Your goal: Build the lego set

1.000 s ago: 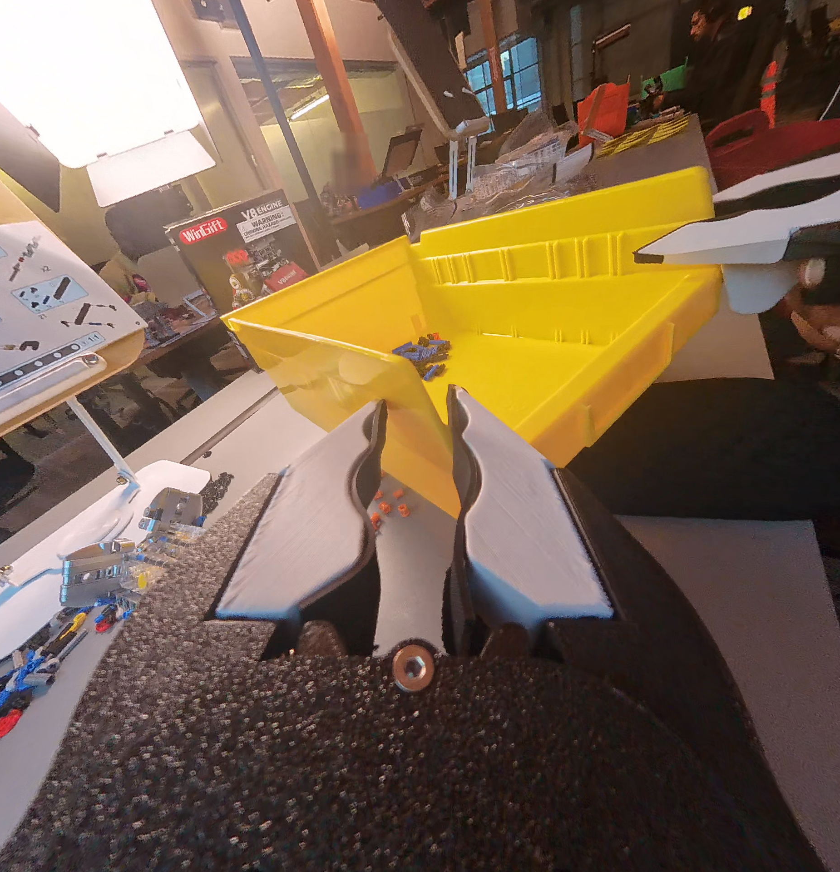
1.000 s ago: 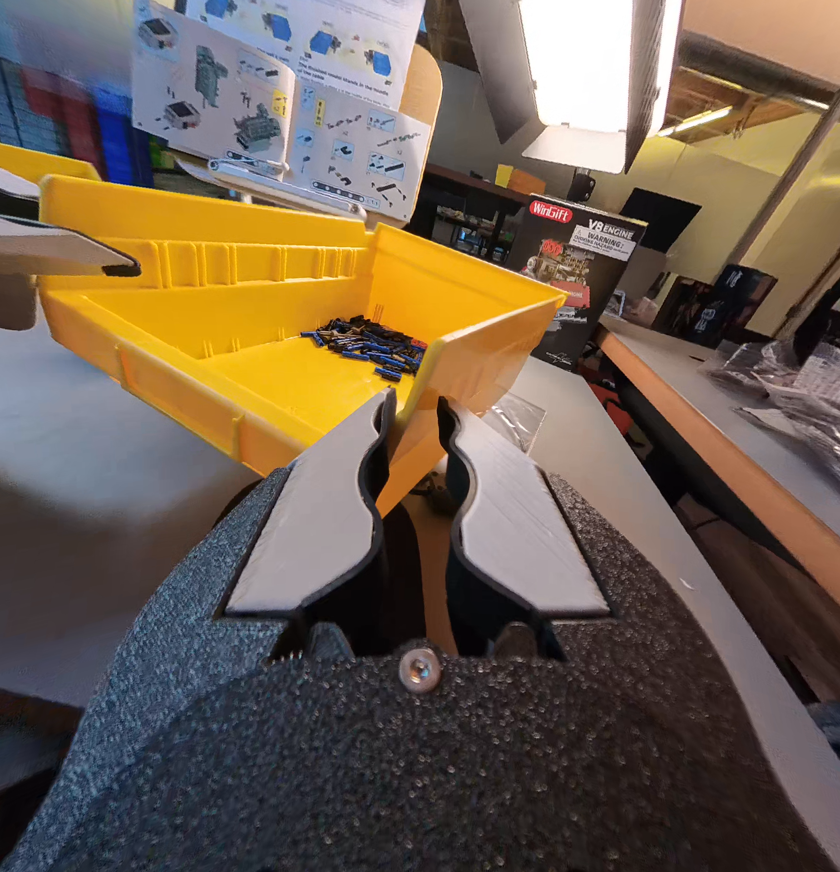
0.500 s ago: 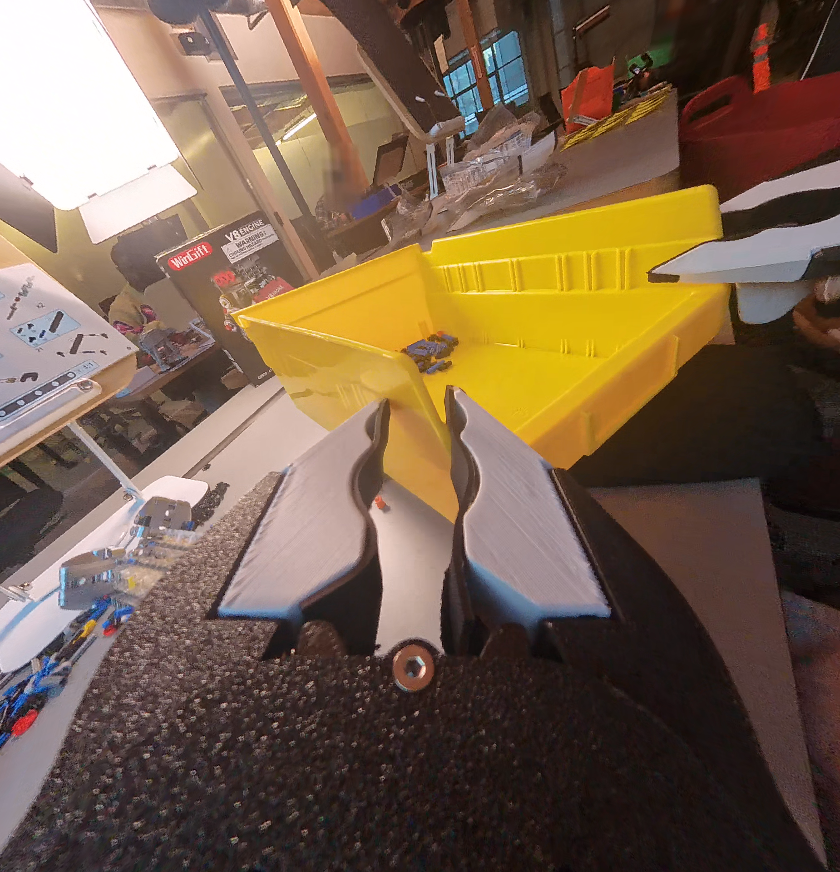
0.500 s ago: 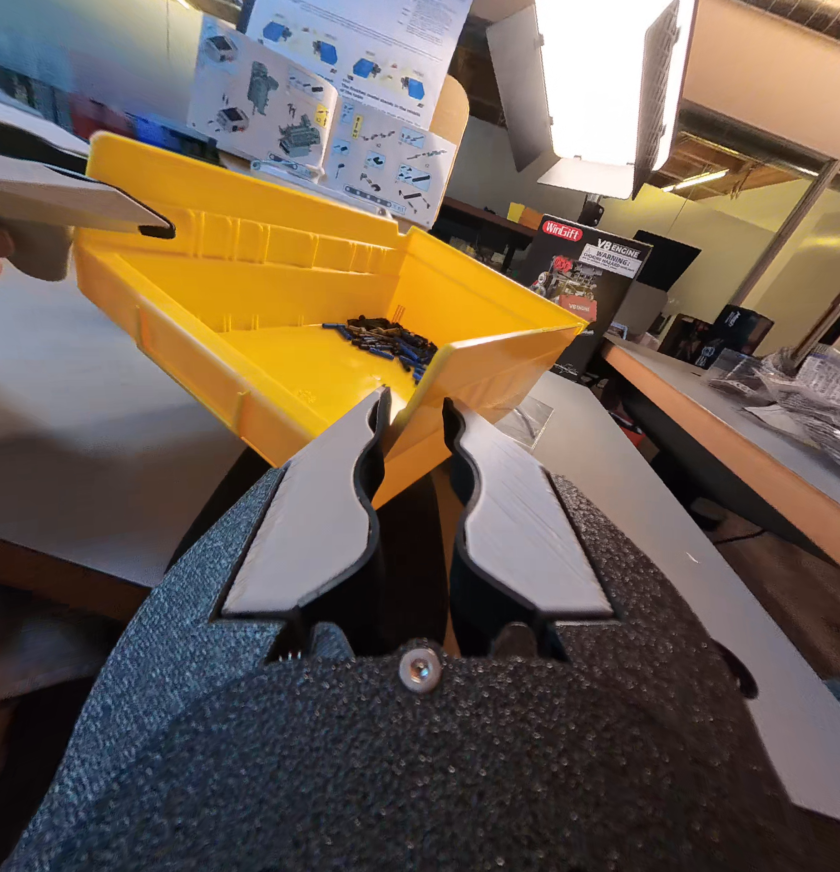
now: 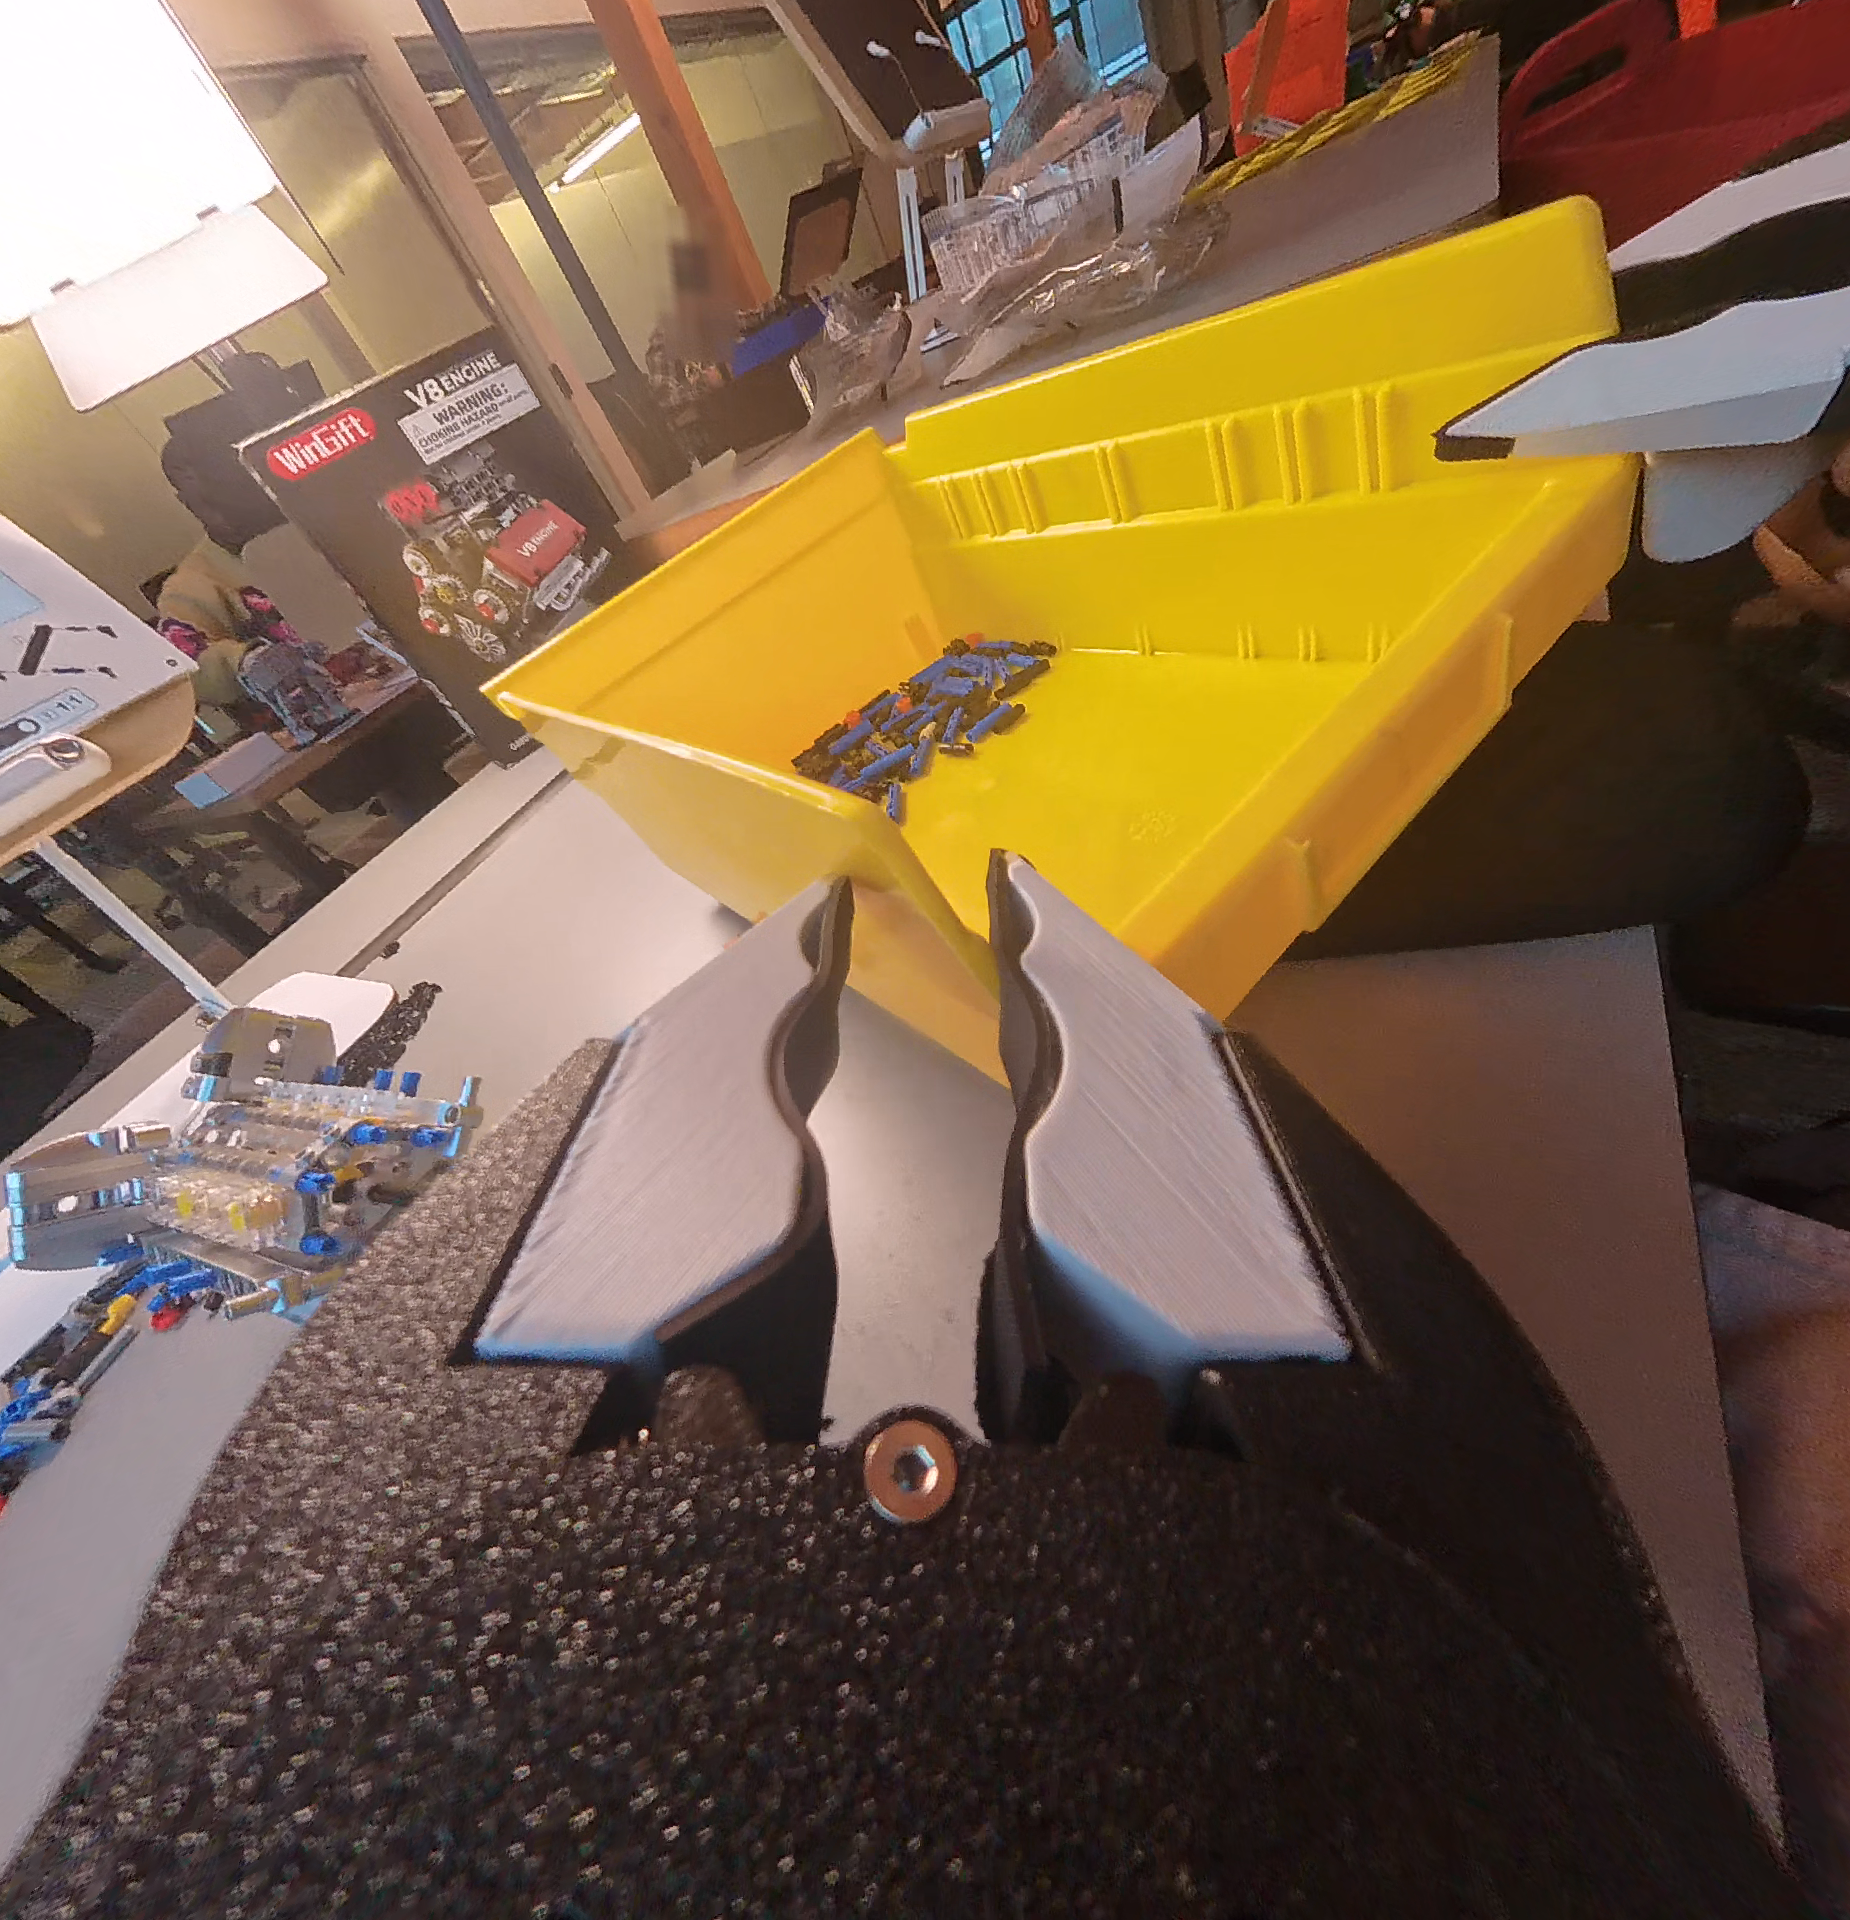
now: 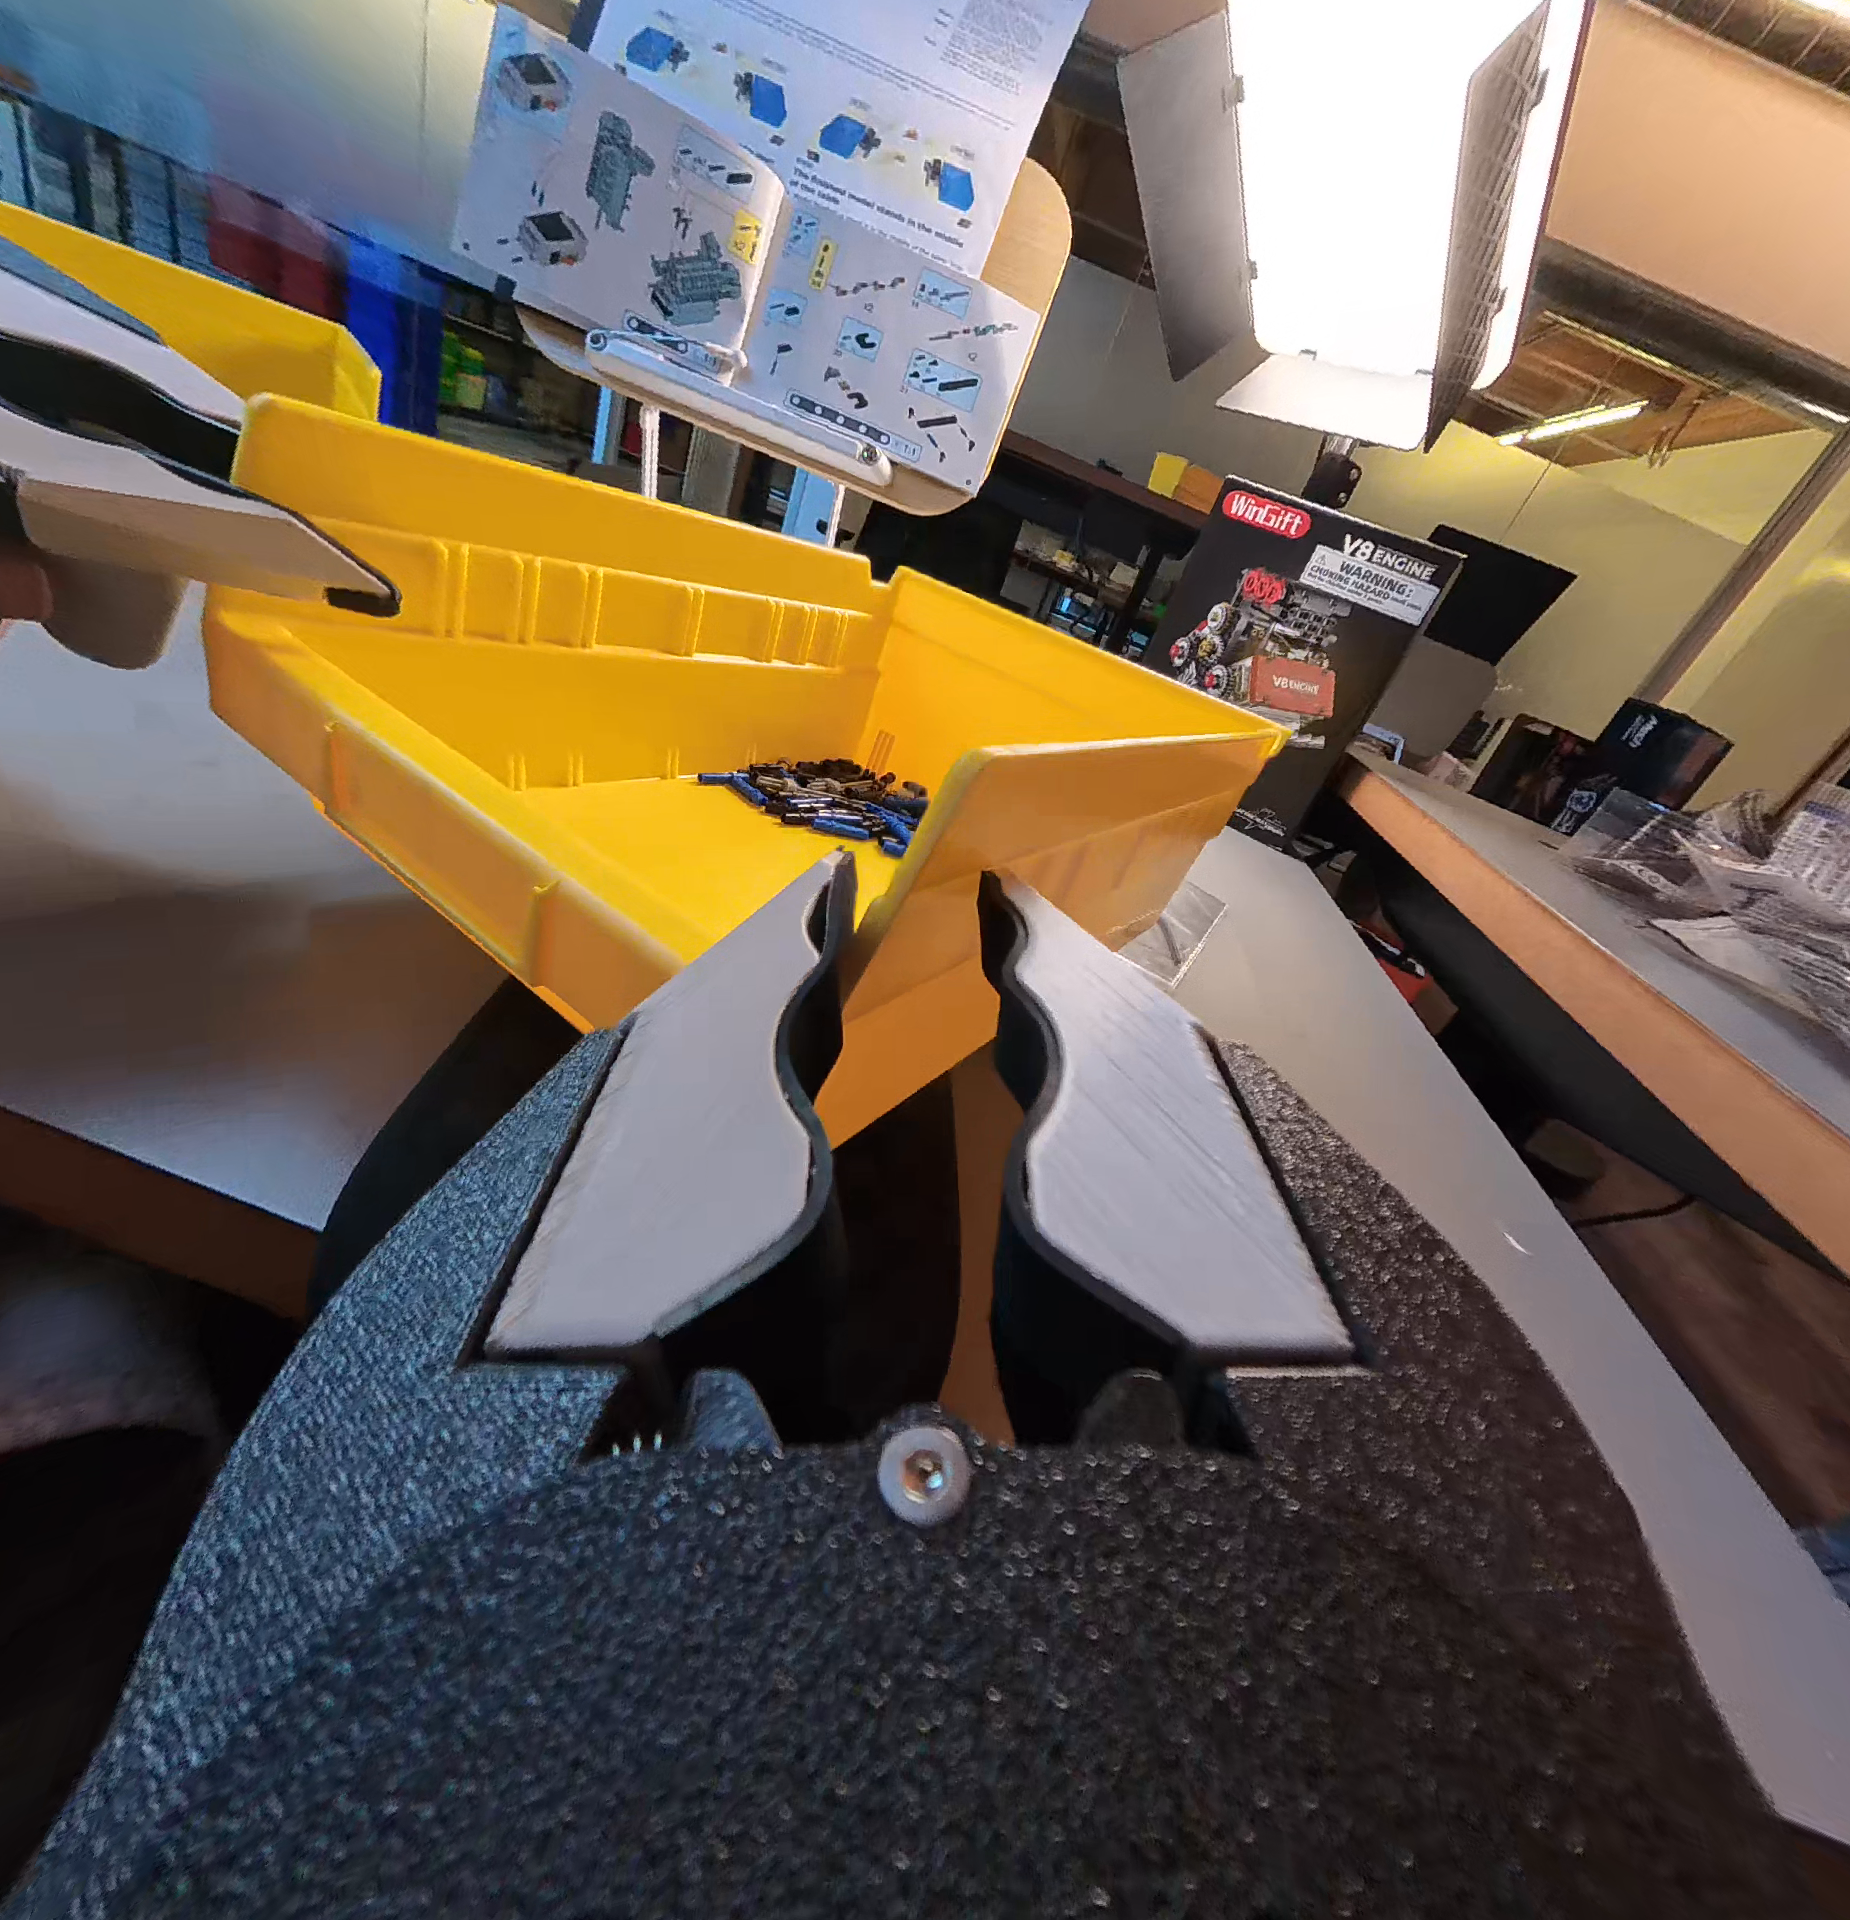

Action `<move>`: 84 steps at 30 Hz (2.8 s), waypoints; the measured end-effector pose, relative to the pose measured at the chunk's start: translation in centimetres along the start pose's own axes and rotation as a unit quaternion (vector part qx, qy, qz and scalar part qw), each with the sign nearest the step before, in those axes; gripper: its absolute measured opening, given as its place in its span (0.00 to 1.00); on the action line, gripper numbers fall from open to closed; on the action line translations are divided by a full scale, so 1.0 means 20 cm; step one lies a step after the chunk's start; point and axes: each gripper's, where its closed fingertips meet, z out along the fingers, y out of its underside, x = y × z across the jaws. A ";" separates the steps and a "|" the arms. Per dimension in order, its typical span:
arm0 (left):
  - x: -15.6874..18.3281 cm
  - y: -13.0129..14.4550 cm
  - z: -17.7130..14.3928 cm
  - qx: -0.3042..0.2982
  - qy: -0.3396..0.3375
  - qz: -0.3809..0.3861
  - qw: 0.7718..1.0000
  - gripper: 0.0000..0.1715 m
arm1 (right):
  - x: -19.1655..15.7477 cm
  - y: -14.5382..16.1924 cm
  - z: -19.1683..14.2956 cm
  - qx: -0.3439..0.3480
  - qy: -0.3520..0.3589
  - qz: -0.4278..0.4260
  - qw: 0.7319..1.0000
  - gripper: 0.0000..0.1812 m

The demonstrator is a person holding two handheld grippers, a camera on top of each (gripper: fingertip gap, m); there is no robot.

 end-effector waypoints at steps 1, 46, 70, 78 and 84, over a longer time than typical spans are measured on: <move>0.00 0.01 0.00 -0.002 0.002 -0.004 1.000 0.15 | 0.00 0.00 0.00 -0.001 -0.002 0.000 1.000 0.13; -0.59 0.28 -0.01 -0.057 0.048 -0.202 0.977 0.27 | -0.10 0.43 0.94 -0.563 -0.476 -0.222 0.639 0.03; -0.54 0.27 0.00 -0.059 0.066 -0.199 0.976 0.26 | -0.06 0.35 0.87 -0.508 -0.518 -0.214 0.654 0.07; -0.55 0.28 0.00 -0.060 0.062 -0.202 0.976 0.26 | -0.11 0.44 0.93 -0.526 -0.510 -0.214 0.646 0.05; -0.54 0.30 0.00 -0.064 0.068 -0.207 0.974 0.26 | -0.11 0.46 0.92 -0.529 -0.512 -0.224 0.639 0.05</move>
